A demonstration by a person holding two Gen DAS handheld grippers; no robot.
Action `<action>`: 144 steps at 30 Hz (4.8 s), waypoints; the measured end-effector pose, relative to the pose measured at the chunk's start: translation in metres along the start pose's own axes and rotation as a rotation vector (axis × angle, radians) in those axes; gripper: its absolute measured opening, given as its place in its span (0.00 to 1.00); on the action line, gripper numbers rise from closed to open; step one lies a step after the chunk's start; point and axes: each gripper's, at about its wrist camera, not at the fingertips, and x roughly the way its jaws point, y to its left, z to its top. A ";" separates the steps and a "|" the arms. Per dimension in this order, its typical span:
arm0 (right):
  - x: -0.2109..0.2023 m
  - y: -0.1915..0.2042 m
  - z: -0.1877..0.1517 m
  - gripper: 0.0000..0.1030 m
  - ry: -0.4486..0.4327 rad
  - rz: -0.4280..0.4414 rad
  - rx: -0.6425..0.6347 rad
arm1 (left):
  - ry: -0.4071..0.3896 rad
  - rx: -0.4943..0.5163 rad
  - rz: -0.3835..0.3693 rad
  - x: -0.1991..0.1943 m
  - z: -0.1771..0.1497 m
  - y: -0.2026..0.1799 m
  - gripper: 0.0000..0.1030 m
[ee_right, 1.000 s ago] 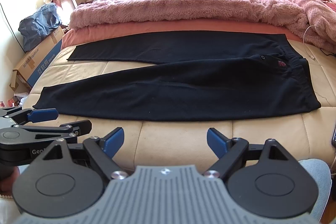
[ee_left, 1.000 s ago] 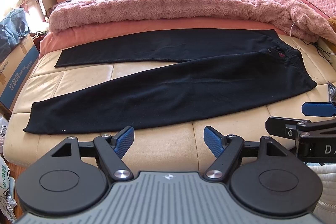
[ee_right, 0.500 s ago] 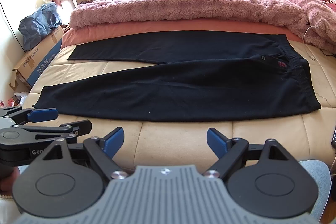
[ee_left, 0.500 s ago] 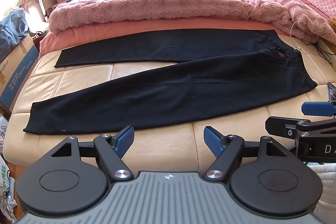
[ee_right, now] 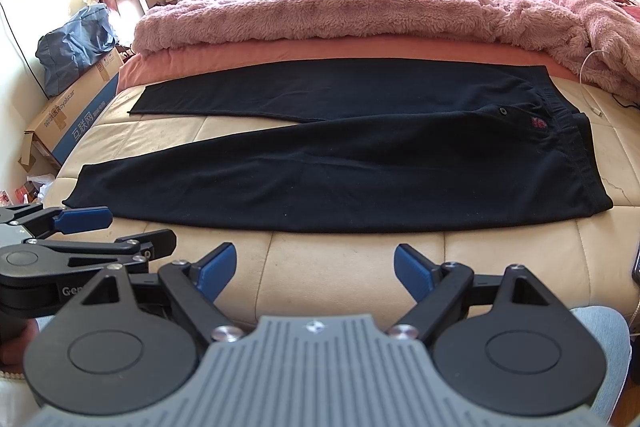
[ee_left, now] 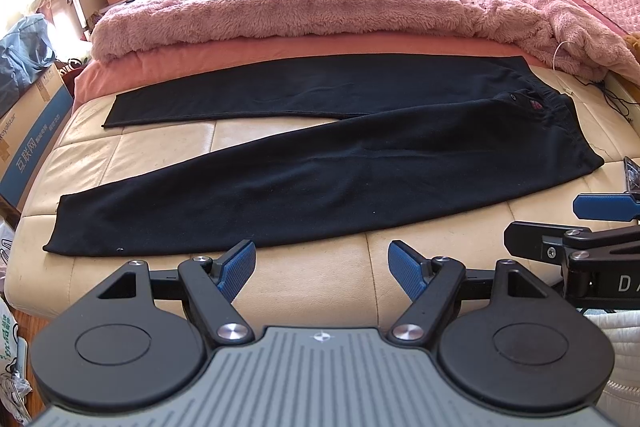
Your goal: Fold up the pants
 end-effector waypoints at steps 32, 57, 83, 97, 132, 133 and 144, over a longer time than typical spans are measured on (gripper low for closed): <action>0.006 0.001 0.004 0.80 0.020 -0.010 0.005 | 0.012 -0.017 -0.013 0.008 -0.003 0.000 0.86; 0.019 -0.062 0.069 0.80 -0.453 -0.216 -0.232 | -0.256 0.184 0.126 0.039 0.046 0.088 0.62; 0.135 -0.175 0.038 0.29 -0.148 -0.348 -0.445 | 0.232 0.985 0.170 0.150 -0.054 0.173 0.57; 0.123 -0.193 0.011 0.29 0.024 -0.353 -0.703 | 0.318 0.880 0.411 0.177 -0.050 0.187 0.20; 0.113 -0.222 0.047 0.00 -0.164 -0.556 -0.846 | -0.046 0.038 0.509 0.094 0.113 0.216 0.01; 0.113 -0.222 0.058 0.00 -0.178 -0.560 -0.835 | -0.058 0.024 0.511 0.096 0.124 0.219 0.01; 0.196 -0.236 0.195 0.00 -0.134 -0.591 -0.870 | 0.055 0.003 0.545 0.191 0.222 0.248 0.01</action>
